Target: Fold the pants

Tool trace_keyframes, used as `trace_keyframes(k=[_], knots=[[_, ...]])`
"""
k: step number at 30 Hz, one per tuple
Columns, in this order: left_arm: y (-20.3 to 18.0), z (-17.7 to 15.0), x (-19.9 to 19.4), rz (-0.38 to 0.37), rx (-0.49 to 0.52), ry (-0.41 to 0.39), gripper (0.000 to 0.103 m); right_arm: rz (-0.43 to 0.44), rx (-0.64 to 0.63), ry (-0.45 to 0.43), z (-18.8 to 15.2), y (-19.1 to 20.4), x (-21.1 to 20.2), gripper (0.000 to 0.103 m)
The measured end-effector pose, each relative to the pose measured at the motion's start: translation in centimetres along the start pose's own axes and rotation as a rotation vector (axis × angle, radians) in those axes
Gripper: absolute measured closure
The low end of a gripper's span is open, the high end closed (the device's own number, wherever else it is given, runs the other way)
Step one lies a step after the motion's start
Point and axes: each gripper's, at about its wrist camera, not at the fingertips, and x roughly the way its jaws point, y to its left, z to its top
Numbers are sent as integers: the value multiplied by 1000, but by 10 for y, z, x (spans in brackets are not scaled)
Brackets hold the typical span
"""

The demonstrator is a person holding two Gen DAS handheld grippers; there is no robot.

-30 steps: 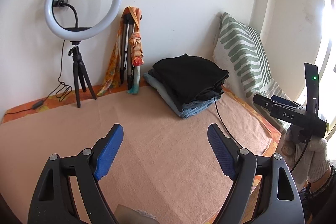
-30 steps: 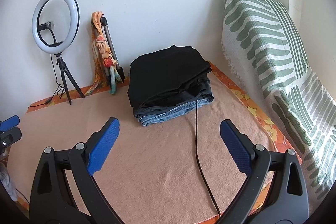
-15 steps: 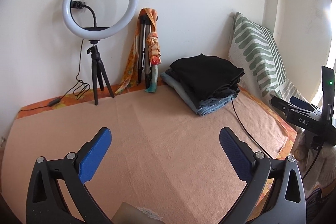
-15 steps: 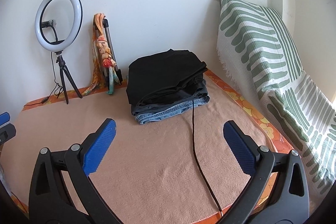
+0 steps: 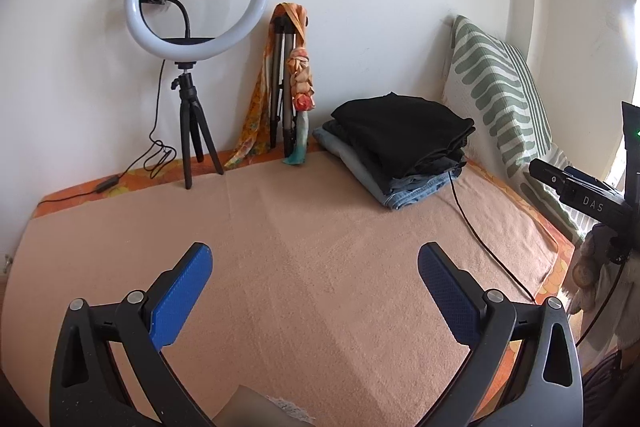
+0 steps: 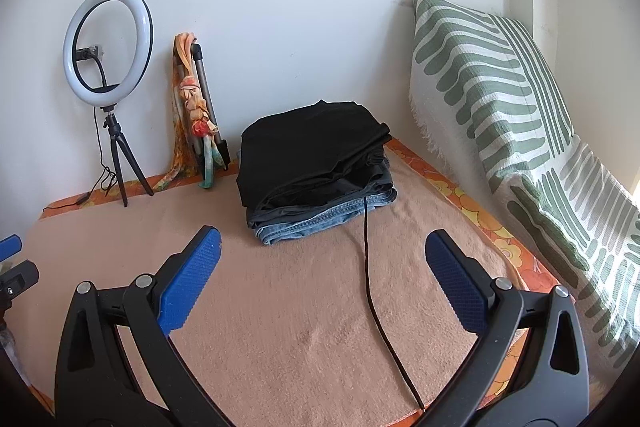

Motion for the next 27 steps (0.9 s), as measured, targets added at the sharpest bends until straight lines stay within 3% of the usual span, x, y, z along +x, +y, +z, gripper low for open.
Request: trace_keyframes(k=[27], knots=[[9, -4, 4, 23, -8, 22, 1, 2, 6, -2, 2, 7, 6, 0]])
